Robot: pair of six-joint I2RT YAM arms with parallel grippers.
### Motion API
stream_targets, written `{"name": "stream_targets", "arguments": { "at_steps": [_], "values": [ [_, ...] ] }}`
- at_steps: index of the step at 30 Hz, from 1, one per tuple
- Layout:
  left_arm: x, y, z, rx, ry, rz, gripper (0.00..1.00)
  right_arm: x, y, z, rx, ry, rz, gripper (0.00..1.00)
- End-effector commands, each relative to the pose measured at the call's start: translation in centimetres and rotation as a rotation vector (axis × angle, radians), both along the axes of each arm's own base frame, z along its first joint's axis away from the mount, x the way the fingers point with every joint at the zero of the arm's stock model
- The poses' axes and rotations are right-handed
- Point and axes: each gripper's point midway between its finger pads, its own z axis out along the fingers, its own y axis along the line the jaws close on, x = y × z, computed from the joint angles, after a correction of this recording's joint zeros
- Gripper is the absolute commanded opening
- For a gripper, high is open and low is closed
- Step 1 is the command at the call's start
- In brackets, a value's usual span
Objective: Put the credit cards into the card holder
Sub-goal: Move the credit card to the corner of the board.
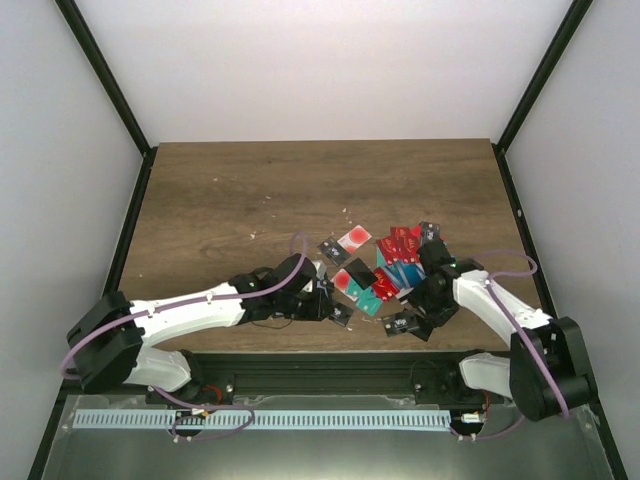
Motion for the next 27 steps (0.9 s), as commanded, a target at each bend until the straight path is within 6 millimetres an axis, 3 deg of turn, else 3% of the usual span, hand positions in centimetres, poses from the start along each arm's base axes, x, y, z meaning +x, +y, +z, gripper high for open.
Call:
{"name": "stream_targets", "arguments": {
  "at_steps": [1,5,9,13,17,22,27],
  "values": [
    [0.0,-0.6,0.6,0.001,-0.012,-0.034,0.16,-1.0,-4.3,-1.3,-0.131,0.059,-0.043,0.46],
    [-0.1,-0.5,0.8,0.004,-0.015,-0.041,0.16,-1.1,-5.1,-2.5,-0.128,0.094,-0.068,0.46],
    [-0.2,-0.2,0.8,0.008,-0.020,-0.041,0.16,-2.4,-3.7,-4.0,-0.045,0.151,-0.067,0.44],
    [-0.2,0.0,0.6,-0.004,-0.026,-0.028,0.16,-5.1,-1.1,-5.3,0.077,0.232,-0.049,0.40],
    [-0.3,0.3,0.0,-0.016,-0.019,-0.015,0.16,-8.0,2.4,-5.4,0.138,0.324,0.020,0.39],
    [-0.6,0.6,-0.8,-0.011,-0.012,-0.011,0.16,-10.1,6.4,-5.2,0.188,0.391,0.103,0.39],
    [-0.6,1.0,-0.9,-0.014,-0.016,0.004,0.16,-11.0,10.2,-4.9,0.221,0.421,0.205,0.38]
  ]
}}
